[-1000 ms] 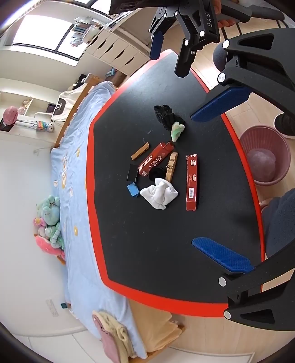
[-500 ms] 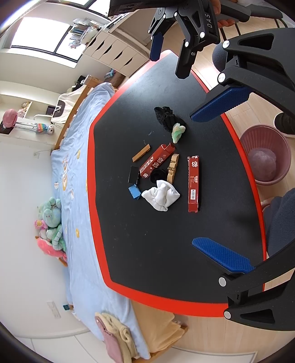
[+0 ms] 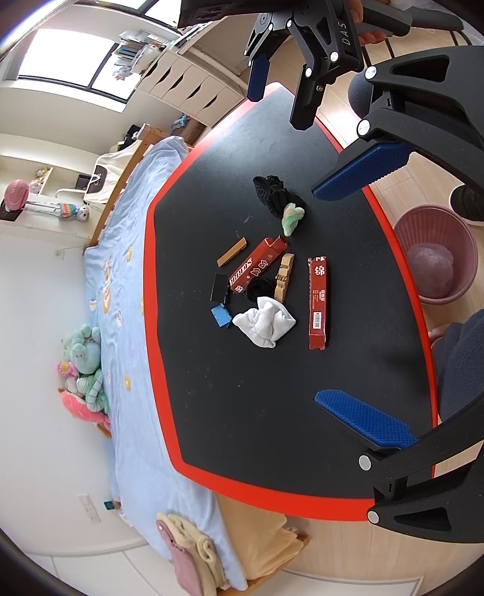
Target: Collect trash
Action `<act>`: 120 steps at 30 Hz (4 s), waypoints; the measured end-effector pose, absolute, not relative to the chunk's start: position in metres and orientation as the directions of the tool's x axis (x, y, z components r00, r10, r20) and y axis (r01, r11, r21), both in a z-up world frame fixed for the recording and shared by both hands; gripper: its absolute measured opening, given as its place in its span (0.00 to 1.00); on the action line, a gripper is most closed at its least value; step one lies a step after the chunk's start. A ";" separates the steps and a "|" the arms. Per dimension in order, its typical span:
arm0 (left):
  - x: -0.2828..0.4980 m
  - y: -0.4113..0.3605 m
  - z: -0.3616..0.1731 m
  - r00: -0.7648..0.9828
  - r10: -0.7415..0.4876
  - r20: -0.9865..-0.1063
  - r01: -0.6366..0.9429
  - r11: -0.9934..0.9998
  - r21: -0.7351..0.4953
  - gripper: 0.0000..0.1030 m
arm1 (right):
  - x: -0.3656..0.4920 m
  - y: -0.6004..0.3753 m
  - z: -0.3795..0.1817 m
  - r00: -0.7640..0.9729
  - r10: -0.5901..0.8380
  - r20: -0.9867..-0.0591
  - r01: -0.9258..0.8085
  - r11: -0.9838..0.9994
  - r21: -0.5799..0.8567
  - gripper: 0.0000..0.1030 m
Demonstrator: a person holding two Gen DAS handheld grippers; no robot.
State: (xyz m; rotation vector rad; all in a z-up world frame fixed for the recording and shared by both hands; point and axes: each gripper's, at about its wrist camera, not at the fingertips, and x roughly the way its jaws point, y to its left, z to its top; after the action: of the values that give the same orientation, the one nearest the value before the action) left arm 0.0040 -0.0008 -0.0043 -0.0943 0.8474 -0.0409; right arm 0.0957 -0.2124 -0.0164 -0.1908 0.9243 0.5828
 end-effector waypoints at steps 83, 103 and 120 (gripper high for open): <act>0.100 0.037 -0.053 0.548 -0.114 -0.828 -0.043 0.985 -0.164 0.39 | 0.174 -0.199 -0.069 0.299 0.454 -0.839 -0.574 0.788 0.222 0.44; 0.003 -0.014 -0.008 0.592 -0.225 -0.774 0.140 0.974 -0.176 0.39 | 0.071 -0.218 -0.013 0.364 0.491 -0.792 -0.652 0.741 0.160 0.44; -0.052 -0.046 -0.035 0.512 -0.278 -0.813 0.221 0.957 -0.189 0.39 | 0.008 -0.225 -0.037 0.296 0.484 -0.824 -0.685 0.708 0.169 0.44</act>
State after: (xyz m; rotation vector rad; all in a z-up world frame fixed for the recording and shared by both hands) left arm -0.0523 -0.0462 -0.0346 -0.0634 0.9892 -0.3008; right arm 0.0078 -0.2253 -0.0374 -0.2320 1.0017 0.7865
